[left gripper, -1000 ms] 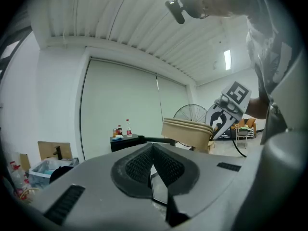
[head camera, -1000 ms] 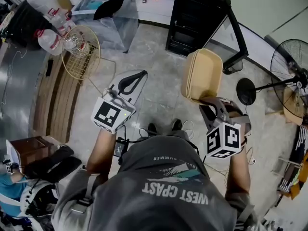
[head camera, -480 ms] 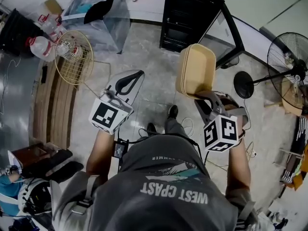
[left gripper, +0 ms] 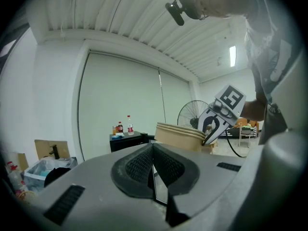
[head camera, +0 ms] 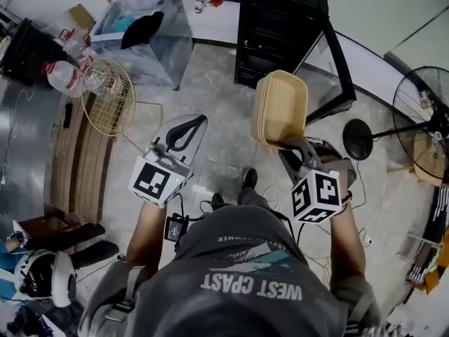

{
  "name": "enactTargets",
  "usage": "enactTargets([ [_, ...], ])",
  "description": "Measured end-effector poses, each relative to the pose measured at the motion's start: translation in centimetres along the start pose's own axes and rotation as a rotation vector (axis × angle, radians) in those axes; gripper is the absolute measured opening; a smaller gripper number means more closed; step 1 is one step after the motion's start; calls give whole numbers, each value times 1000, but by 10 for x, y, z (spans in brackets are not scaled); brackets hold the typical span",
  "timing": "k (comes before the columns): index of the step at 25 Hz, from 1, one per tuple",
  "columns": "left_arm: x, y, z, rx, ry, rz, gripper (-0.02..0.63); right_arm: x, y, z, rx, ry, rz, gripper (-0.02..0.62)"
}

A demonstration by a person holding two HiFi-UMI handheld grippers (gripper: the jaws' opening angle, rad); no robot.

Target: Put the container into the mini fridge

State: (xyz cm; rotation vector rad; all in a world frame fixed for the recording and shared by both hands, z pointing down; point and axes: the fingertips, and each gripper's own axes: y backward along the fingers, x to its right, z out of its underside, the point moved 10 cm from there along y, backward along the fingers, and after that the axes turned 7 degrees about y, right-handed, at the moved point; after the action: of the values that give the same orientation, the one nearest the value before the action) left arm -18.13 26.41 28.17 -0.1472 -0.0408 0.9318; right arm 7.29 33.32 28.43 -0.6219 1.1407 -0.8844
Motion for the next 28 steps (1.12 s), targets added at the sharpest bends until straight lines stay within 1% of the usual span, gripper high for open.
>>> enactTargets([
  [4, -9, -23, -4, -12, -5, -44, 17, 29, -13, 16, 24, 23, -11, 48],
  [8, -12, -45, -9, -19, 23, -97, 17, 55, -27, 35, 56, 53, -27, 48],
  [12, -14, -66, -10, -22, 4, -148, 17, 78, -41, 54, 90, 76, -47, 48],
  [15, -12, -79, -14, -34, 25, -188, 17, 93, -49, 65, 118, 93, -66, 48],
  [18, -15, -87, -17, -33, 2, -216, 17, 105, -56, 73, 135, 109, -77, 48],
  [23, -16, -103, -18, -42, 8, -236, 17, 120, -67, 86, 144, 114, -91, 48],
  [28, -29, -111, -21, -39, -2, -230, 17, 129, -74, 88, 142, 99, -100, 48],
])
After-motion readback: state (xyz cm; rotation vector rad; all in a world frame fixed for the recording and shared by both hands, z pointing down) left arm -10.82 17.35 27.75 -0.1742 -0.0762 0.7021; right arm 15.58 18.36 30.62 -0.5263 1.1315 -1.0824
